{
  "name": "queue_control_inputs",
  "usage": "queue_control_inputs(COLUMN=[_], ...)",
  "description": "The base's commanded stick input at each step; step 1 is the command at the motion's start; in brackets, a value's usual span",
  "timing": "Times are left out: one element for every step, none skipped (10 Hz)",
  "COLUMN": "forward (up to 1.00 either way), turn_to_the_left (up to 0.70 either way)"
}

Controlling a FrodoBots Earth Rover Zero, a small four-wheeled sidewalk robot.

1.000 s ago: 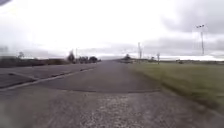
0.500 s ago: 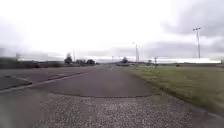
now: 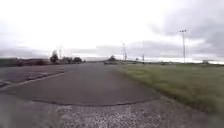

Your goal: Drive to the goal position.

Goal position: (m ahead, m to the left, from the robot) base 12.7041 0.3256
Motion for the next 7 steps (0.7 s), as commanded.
queue_control_inputs(forward=[1.0,1.0,1.0,1.0,1.0,1.0,1.0], turn_to_the_left=[0.0,0.0,0.0,0.0,0.0,0.0,0.0])
